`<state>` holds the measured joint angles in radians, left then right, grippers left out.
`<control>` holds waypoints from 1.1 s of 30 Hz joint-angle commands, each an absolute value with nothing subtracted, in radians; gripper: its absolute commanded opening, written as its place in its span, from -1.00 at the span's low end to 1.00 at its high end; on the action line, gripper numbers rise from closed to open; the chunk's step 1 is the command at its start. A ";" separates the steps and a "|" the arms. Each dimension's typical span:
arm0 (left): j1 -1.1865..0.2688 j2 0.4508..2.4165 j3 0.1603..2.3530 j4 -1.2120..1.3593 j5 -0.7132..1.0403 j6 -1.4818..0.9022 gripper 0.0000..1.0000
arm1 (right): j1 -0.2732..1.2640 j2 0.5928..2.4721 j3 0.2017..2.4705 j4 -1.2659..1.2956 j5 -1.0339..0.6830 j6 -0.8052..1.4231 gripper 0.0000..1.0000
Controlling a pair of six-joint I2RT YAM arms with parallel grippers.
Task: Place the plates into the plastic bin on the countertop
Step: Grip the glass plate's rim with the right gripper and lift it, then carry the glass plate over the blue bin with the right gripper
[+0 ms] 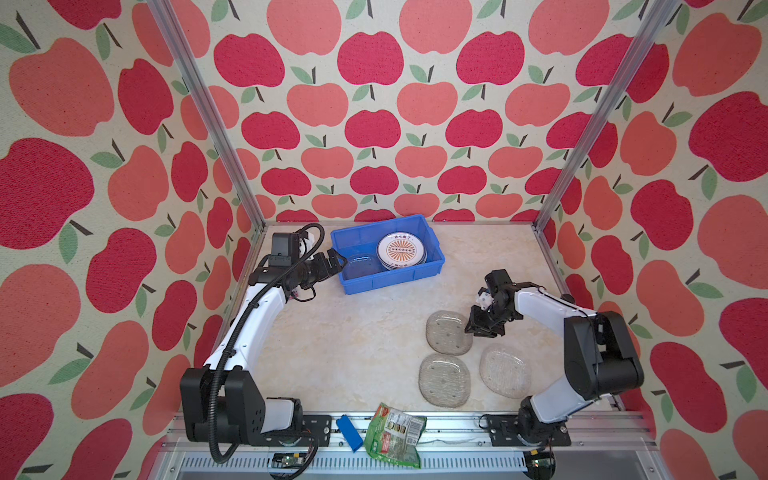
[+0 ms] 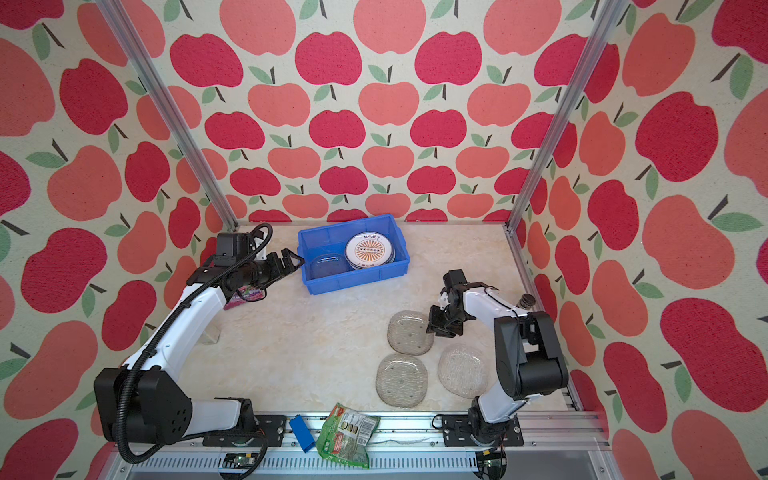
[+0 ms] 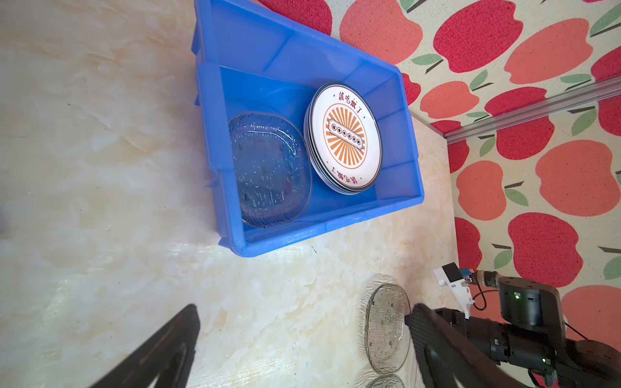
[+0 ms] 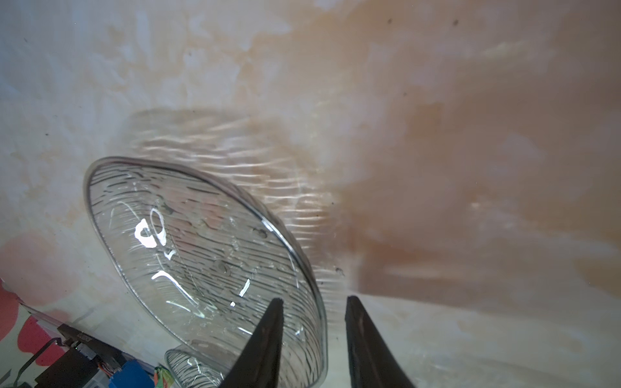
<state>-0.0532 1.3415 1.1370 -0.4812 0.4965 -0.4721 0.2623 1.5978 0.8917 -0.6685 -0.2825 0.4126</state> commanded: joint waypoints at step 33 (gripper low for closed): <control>-0.009 1.544 1.113 -0.259 0.495 -0.496 0.85 | 0.296 1.479 1.346 -0.821 -0.239 0.430 -1.00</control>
